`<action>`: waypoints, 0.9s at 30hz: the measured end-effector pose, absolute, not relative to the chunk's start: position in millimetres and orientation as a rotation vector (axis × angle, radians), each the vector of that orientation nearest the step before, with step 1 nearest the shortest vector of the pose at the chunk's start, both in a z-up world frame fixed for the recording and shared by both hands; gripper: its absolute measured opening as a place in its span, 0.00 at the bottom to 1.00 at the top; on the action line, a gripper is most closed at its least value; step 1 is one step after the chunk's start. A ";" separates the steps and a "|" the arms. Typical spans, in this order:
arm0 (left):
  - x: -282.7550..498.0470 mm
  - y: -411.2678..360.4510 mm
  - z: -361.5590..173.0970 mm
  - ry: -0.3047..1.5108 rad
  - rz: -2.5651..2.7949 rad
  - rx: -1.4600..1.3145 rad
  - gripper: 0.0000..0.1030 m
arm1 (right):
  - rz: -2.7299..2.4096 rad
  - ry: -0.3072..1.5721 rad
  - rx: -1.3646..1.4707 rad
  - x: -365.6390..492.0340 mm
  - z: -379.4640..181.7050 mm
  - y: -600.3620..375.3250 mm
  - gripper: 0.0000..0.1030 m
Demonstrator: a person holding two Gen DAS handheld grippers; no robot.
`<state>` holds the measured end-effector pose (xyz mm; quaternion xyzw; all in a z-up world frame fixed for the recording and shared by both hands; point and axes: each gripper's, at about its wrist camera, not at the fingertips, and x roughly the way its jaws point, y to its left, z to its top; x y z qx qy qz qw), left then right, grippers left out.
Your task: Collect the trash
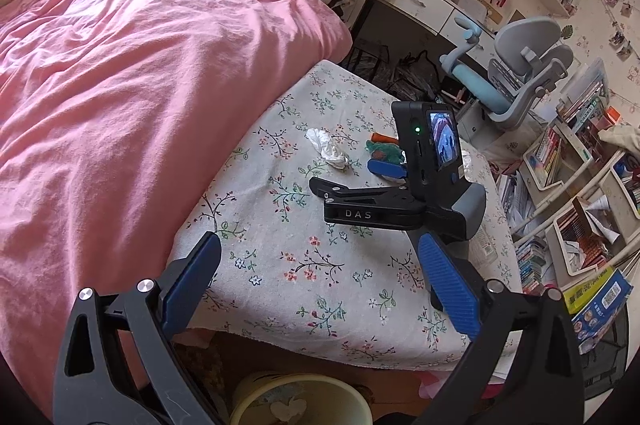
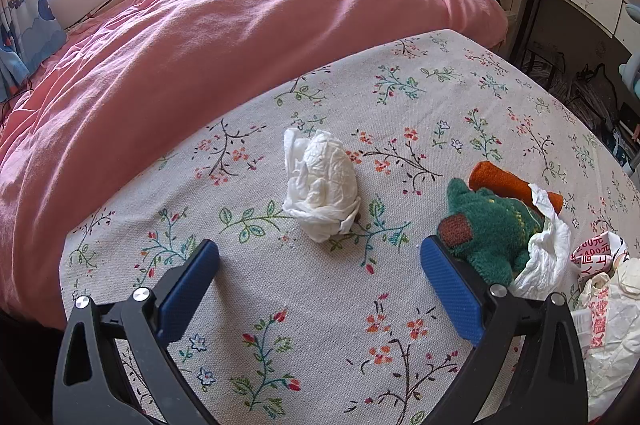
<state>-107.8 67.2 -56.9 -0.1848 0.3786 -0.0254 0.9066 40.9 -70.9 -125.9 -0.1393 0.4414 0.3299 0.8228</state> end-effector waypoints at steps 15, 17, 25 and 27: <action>-108.7 55.9 -54.9 0.774 -0.053 -0.294 0.93 | 0.702 0.939 -0.296 41.4 -126.0 -70.8 0.93; -108.0 60.9 -53.9 0.773 -0.046 -0.308 0.93 | 0.702 0.939 -0.296 41.5 -126.0 -70.7 0.93; -103.5 74.4 -56.9 0.788 -0.010 -0.353 0.93 | 0.702 0.939 -0.296 40.9 -125.9 -70.9 0.93; -103.2 73.2 -57.0 0.790 -0.010 -0.346 0.93 | 0.702 0.939 -0.296 41.0 -125.9 -70.8 0.93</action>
